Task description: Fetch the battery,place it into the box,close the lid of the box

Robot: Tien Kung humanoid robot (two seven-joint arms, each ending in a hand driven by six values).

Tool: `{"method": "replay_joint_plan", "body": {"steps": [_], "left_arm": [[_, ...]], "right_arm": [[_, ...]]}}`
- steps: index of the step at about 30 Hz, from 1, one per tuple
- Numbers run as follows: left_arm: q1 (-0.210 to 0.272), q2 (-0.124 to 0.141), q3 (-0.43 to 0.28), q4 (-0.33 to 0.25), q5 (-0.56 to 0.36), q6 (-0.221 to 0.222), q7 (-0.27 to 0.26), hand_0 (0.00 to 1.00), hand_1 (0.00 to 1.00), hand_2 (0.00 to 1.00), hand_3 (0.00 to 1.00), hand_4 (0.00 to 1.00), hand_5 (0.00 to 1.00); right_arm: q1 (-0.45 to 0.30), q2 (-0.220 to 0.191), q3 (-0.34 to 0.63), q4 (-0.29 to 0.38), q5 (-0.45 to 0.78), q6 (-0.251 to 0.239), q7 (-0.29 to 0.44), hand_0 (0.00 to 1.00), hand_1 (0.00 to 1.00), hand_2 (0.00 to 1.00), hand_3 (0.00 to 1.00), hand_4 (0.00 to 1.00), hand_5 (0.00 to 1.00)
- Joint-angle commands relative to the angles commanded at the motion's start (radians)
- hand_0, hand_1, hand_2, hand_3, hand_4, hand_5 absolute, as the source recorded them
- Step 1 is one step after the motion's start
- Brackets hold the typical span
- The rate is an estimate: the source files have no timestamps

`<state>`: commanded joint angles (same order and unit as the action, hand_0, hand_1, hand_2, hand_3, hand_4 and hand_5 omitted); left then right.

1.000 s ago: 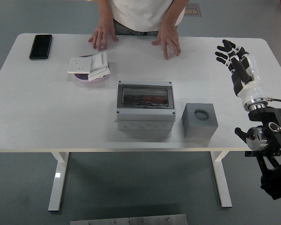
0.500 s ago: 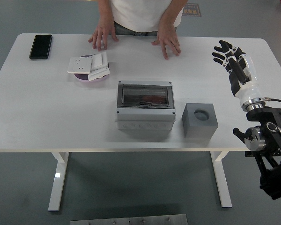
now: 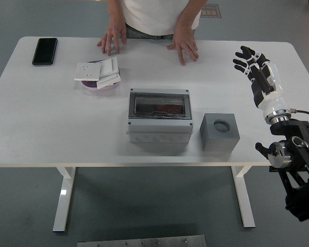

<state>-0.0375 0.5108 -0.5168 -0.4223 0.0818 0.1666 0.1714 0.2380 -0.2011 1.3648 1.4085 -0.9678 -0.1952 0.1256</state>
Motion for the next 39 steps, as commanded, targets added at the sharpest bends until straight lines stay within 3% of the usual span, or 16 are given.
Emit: {"method": "replay_joint_plan", "body": {"steps": [8, 9, 14, 15, 27, 38, 39], "left_arm": [[-0.001, -0.004, 0.012, 0.002, -0.019, -0.004, -0.009, 0.606, 0.719, 0.601, 0.587, 0.445, 0.002], [-0.002, -0.004, 0.016, 0.003, -0.025, -0.005, -0.013, 0.606, 0.719, 0.601, 0.587, 0.445, 0.002], [-0.004, -0.006, 0.022, 0.004, -0.038, -0.006, -0.018, 0.606, 0.719, 0.601, 0.587, 0.445, 0.002], [-0.004, -0.007, 0.023, 0.004, -0.041, -0.006, -0.019, 0.606, 0.720, 0.600, 0.587, 0.444, 0.002], [-0.009, -0.008, 0.030, 0.006, -0.061, -0.006, -0.028, 0.606, 0.720, 0.600, 0.586, 0.448, 0.002], [-0.013, -0.008, 0.026, 0.007, -0.062, -0.004, -0.028, 0.607, 0.720, 0.600, 0.585, 0.448, 0.002], [-0.013, -0.008, 0.026, 0.007, -0.062, -0.004, -0.028, 0.606, 0.720, 0.600, 0.586, 0.449, 0.002]], "right_arm": [[0.003, -0.004, -0.003, 0.001, 0.003, 0.000, 0.003, 0.777, 0.706, 0.724, 0.722, 0.998, 0.574], [0.003, -0.005, -0.004, 0.001, 0.002, 0.001, 0.002, 0.767, 0.697, 0.719, 0.717, 0.931, 0.379], [0.000, -0.010, 0.001, 0.002, 0.003, 0.002, -0.001, 0.767, 0.697, 0.719, 0.717, 0.931, 0.379], [0.000, -0.010, 0.002, 0.002, 0.003, 0.003, -0.001, 0.767, 0.698, 0.719, 0.704, 0.831, 0.296], [-0.007, -0.012, 0.025, 0.002, 0.002, 0.016, -0.007, 0.766, 0.704, 0.729, 0.707, 0.812, 0.241], [-0.006, -0.013, 0.048, -0.004, 0.044, 0.025, -0.005, 0.784, 0.720, 0.749, 0.718, 0.831, 0.244], [-0.006, -0.013, 0.051, -0.005, 0.051, 0.026, -0.003, 0.784, 0.728, 0.762, 0.755, 0.952, 0.418]]}}
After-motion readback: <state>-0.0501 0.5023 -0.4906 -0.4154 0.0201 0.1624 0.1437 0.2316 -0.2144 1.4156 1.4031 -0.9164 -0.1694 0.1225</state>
